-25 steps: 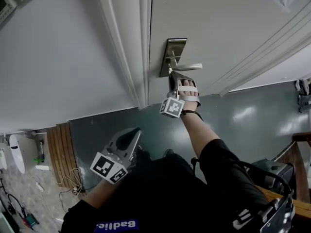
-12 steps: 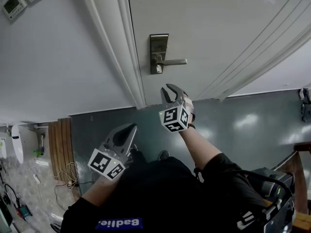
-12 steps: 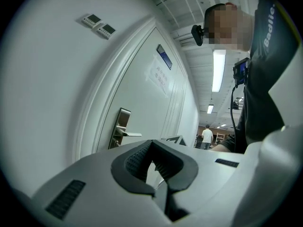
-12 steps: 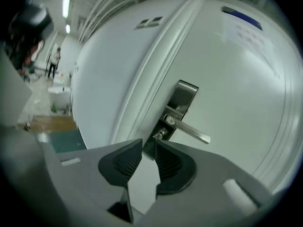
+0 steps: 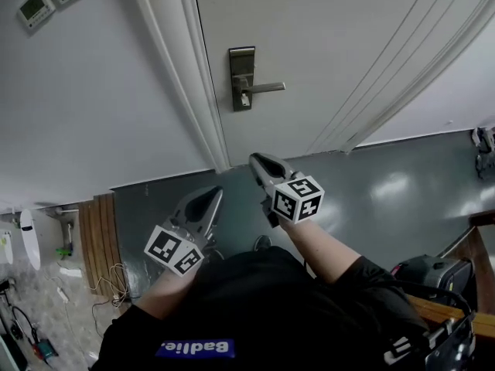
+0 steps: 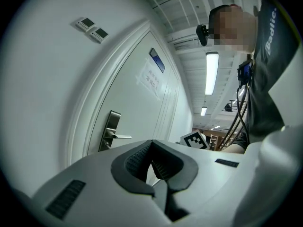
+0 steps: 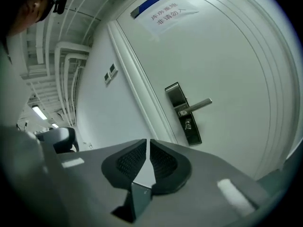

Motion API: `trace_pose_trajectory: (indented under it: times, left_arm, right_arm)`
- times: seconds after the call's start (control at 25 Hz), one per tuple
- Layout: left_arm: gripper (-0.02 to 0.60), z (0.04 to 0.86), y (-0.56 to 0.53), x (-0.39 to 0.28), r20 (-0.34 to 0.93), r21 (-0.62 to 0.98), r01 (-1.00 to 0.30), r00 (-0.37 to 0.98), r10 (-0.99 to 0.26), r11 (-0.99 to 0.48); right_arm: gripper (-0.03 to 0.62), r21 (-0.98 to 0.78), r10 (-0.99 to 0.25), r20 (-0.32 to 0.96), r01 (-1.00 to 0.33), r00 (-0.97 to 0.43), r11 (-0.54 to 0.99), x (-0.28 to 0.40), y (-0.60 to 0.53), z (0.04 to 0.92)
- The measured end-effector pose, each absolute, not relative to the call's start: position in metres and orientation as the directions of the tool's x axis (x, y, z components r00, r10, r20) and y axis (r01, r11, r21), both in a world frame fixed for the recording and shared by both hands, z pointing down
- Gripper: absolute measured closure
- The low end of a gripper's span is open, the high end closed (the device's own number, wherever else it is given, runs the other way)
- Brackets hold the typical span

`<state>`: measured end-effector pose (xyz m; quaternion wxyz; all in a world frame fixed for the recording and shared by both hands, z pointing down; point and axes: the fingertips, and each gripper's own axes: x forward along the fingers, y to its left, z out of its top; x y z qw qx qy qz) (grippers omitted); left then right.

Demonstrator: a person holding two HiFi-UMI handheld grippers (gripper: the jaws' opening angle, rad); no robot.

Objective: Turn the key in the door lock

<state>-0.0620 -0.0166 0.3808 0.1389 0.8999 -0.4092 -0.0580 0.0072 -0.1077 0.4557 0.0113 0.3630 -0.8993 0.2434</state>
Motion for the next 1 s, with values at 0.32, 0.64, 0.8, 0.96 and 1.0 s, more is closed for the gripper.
trace_pose_trajectory:
  times: [0.32,0.64,0.8,0.96,1.0]
  left_arm:
    - [0.588,0.378,0.02,-0.096,-0.001,0.28,-0.655,0.731,-0.683,-0.702]
    - [0.588,0.381,0.059,-0.096,0.01,0.276,-0.625,0.761,-0.648,-0.73]
    - [0.588,0.377,0.068,-0.086,0.012,0.261,-0.624,0.765,-0.643,-0.737]
    - [0.588,0.373,0.075,-0.074,0.008,0.251,-0.626,0.764,-0.645,-0.738]
    - [0.588,0.372,0.077,-0.071,0.009,0.249,-0.626,0.765,-0.644,-0.739]
  right_arm:
    - [0.592,-0.301,-0.677,0.178,-0.694,-0.714,0.654,-0.036,-0.018,0.428]
    - [0.592,-0.192,-0.664,0.137,-0.677,-0.735,0.71,-0.051,0.047,0.412]
    - [0.592,-0.168,-0.657,0.11,-0.665,-0.746,0.727,-0.046,0.055,0.406]
    - [0.592,-0.162,-0.652,0.107,-0.66,-0.751,0.734,-0.035,0.062,0.405]
    - [0.593,-0.165,-0.65,0.106,-0.658,-0.752,0.735,-0.033,0.063,0.405]
